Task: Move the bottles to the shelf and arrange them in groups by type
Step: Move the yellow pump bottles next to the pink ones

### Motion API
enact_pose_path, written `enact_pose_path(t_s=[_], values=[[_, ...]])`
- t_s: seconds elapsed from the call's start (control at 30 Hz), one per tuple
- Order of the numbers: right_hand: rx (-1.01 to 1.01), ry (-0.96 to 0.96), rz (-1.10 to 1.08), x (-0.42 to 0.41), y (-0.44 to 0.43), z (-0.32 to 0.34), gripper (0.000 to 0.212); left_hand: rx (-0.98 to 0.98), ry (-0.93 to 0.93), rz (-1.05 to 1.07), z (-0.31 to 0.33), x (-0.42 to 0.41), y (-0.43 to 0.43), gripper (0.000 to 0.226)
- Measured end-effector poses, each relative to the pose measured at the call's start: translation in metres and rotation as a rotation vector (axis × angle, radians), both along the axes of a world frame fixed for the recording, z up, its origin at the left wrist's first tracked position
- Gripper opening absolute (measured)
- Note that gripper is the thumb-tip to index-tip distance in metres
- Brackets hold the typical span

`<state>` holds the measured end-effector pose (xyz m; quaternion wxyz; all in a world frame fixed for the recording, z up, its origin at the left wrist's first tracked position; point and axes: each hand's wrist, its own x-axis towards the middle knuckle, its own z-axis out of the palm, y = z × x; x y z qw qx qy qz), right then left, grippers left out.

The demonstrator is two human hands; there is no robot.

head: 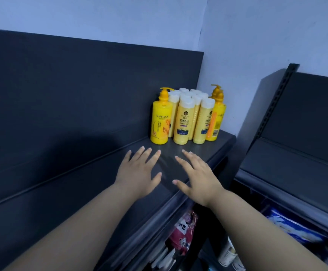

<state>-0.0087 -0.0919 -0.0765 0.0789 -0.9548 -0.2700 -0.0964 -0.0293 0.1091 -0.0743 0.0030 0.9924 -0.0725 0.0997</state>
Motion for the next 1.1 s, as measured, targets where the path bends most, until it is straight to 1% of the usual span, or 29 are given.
enact_pose_path(t_s=[0.13, 0.3, 0.43, 0.53, 0.67, 0.8, 0.87, 0.97, 1.1], values=[[0.017, 0.028, -0.027, 0.017, -0.005, -0.010, 0.071, -0.032, 0.007, -0.076, -0.010, 0.022, -0.009, 0.067], [0.112, -0.001, -0.039, 0.049, -0.016, 0.002, 0.070, -0.071, -0.025, -0.157, -0.012, 0.057, -0.031, 0.066], [0.157, -0.013, -0.080, 0.087, -0.039, 0.008, 0.070, -0.060, -0.017, -0.170, -0.015, 0.095, -0.051, 0.067], [0.189, 0.002, -0.146, 0.128, -0.065, 0.009, 0.071, -0.042, -0.002, -0.156, -0.018, 0.126, -0.067, 0.072], [0.340, 0.120, -0.279, 0.186, -0.102, 0.016, 0.079, -0.039, 0.060, -0.114, -0.016, 0.168, -0.092, 0.067], [0.464, 0.142, -0.352, 0.247, -0.132, 0.026, 0.085, -0.055, 0.058, -0.100, -0.013, 0.206, -0.120, 0.067], [0.519, 0.164, -0.353, 0.275, -0.141, 0.029, 0.087, -0.066, 0.058, -0.086, -0.015, 0.222, -0.133, 0.070], [0.603, 0.178, -0.325, 0.312, -0.148, 0.034, 0.088, -0.084, 0.052, -0.072, -0.017, 0.239, -0.150, 0.087], [0.708, 0.209, -0.295, 0.353, -0.148, 0.038, 0.090, -0.116, 0.054, -0.053, -0.021, 0.253, -0.165, 0.081]])
